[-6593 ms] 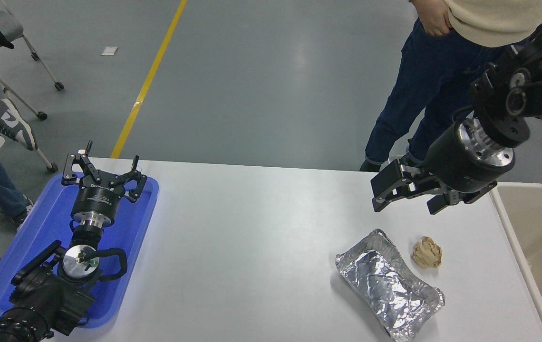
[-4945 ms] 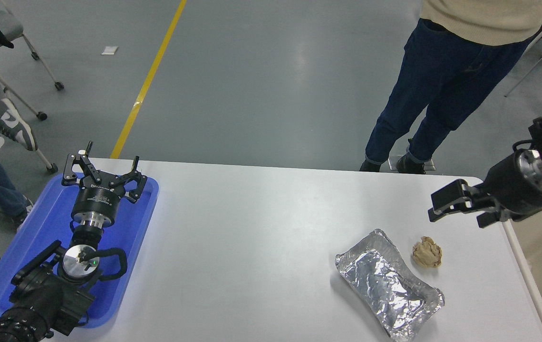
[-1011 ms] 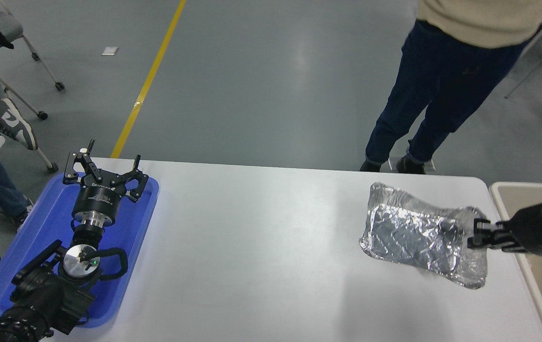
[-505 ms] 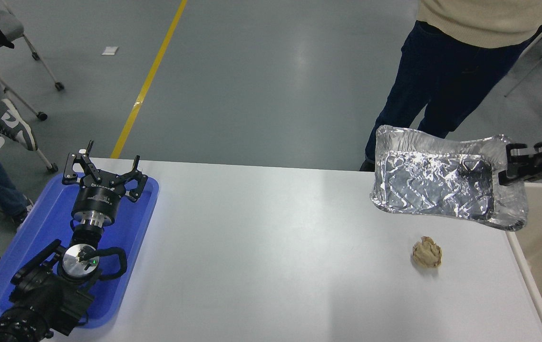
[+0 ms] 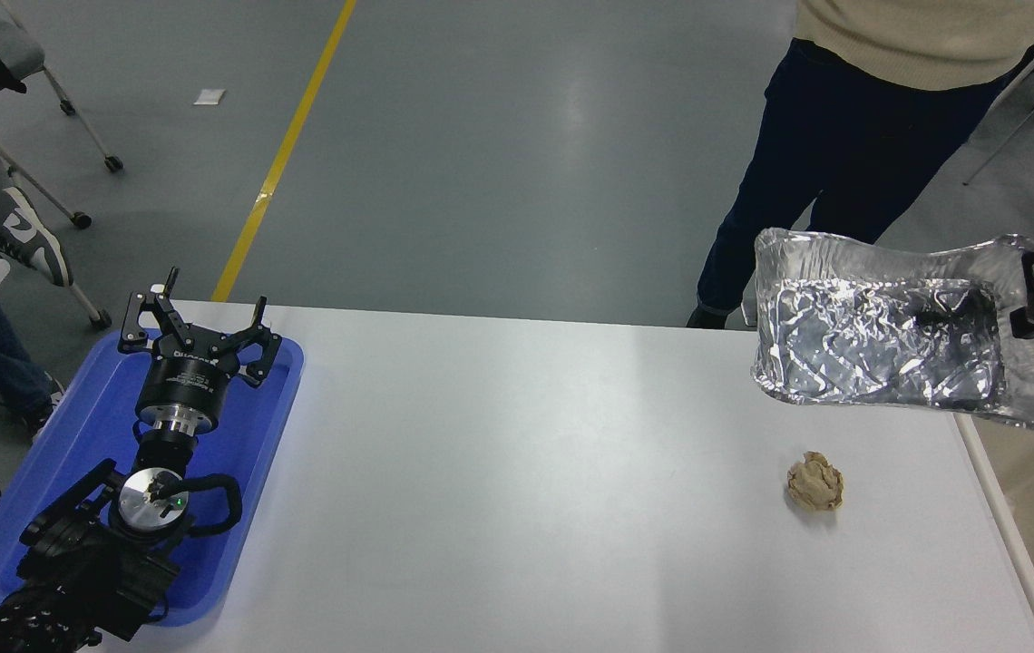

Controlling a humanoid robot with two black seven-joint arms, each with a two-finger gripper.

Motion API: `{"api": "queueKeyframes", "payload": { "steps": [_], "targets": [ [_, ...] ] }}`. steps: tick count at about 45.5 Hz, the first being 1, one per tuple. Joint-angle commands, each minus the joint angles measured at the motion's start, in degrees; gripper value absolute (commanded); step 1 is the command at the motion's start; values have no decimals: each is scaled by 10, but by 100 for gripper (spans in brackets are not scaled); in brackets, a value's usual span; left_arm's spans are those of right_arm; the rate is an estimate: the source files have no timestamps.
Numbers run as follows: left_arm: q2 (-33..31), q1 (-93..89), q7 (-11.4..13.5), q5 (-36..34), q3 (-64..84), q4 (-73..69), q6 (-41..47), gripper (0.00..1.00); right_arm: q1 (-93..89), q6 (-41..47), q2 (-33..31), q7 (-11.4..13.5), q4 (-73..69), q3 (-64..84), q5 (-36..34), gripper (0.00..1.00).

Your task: Pick up foil plate and place in dustbin

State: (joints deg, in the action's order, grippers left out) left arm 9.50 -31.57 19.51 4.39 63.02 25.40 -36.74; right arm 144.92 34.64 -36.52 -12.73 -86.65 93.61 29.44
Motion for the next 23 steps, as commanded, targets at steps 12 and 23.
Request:
{"api": "queueKeyframes", "payload": {
  "steps": [12, 23],
  "targets": [
    [0, -1, 1, 0, 0, 0, 0, 100, -235, 25, -181, -28, 357, -49, 108, 0],
    [0, -1, 1, 0, -1, 0, 0, 100, -451, -4, -215, -23, 533, -170, 98, 0]
  ]
}}
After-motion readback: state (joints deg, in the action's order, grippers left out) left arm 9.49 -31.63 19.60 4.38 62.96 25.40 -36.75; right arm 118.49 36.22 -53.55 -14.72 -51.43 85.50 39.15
